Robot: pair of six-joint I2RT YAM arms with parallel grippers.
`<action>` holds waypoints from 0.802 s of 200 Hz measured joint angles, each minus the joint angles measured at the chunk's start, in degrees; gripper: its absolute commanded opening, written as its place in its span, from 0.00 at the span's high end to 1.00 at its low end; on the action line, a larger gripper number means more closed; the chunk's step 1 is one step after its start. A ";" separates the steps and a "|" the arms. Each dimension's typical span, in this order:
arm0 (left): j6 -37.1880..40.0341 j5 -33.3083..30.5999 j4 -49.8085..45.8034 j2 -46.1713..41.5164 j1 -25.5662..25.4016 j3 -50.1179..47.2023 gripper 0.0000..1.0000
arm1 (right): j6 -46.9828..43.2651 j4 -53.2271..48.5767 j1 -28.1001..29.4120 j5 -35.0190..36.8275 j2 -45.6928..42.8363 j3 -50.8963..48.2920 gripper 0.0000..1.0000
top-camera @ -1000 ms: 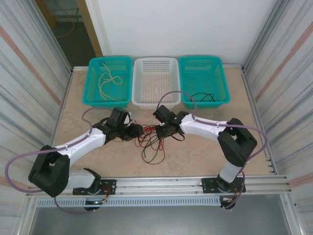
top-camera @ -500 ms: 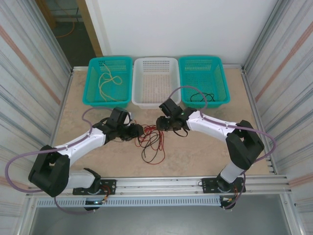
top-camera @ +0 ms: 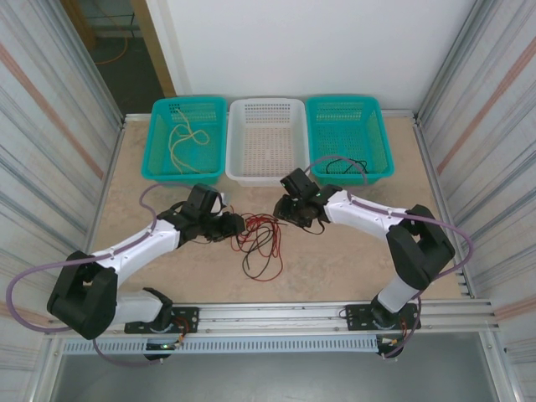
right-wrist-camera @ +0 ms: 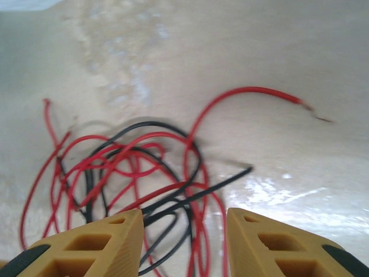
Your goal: Untangle the cables
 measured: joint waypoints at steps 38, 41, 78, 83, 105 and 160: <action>0.02 0.02 -0.04 0.02 0.00 0.00 0.66 | 6.32 2.80 -0.83 -2.36 0.20 -1.25 0.58; 0.02 0.02 -0.04 0.00 0.00 0.00 0.66 | 6.99 3.34 -0.90 -2.60 0.31 -1.33 0.58; 0.02 0.00 -0.07 0.02 0.00 0.00 0.66 | 12.09 7.28 -1.73 -4.31 3.06 -2.73 0.61; 0.02 0.00 -0.07 0.02 0.00 0.00 0.66 | 12.48 7.65 -1.84 -4.48 3.56 -2.95 0.61; 0.02 0.00 -0.07 0.02 0.00 0.00 0.66 | 14.34 9.77 -2.32 -5.99 5.09 -4.48 0.61; 0.33 0.02 -0.13 0.04 0.00 0.48 0.66 | 17.68 13.11 -2.29 -7.69 8.24 -4.83 0.75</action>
